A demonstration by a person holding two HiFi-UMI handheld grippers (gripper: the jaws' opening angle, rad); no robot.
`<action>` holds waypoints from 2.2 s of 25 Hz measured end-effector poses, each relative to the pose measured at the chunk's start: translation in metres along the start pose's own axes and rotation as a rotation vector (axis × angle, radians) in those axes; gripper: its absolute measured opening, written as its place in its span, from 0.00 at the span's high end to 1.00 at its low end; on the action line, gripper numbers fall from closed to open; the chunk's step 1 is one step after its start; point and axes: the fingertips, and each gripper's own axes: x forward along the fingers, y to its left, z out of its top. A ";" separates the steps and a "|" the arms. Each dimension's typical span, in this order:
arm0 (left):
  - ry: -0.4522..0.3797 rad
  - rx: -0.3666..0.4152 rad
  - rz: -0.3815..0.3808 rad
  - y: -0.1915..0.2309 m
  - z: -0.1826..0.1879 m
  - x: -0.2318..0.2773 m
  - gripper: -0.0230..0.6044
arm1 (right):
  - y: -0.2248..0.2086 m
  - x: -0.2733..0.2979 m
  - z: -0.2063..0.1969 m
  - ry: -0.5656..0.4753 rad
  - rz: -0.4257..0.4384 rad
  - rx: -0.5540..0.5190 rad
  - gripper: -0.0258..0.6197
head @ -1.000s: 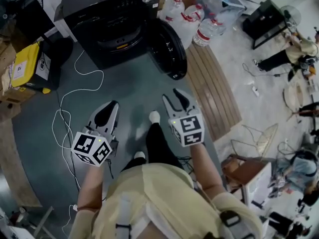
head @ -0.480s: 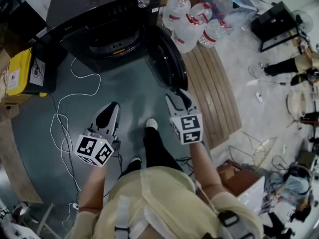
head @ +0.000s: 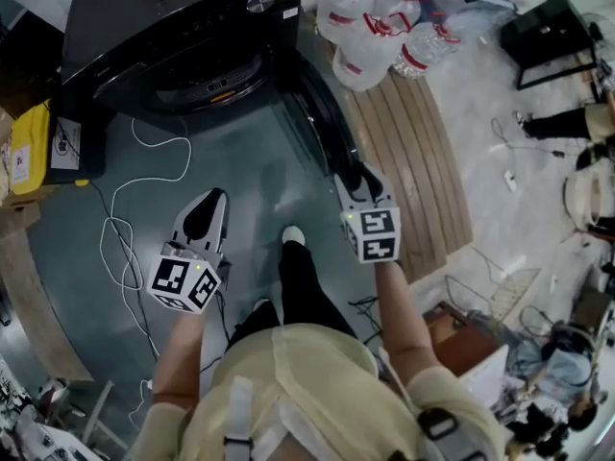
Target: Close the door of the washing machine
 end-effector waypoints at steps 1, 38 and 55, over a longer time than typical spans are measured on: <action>0.008 -0.001 -0.001 -0.001 -0.001 0.007 0.94 | -0.006 0.006 -0.003 0.006 -0.002 0.003 0.67; 0.038 -0.032 0.112 0.024 -0.023 0.025 0.94 | 0.013 0.063 -0.038 0.117 0.128 -0.039 0.63; 0.016 -0.104 0.129 0.112 -0.038 -0.023 0.94 | 0.124 0.089 -0.027 0.205 0.180 -0.041 0.63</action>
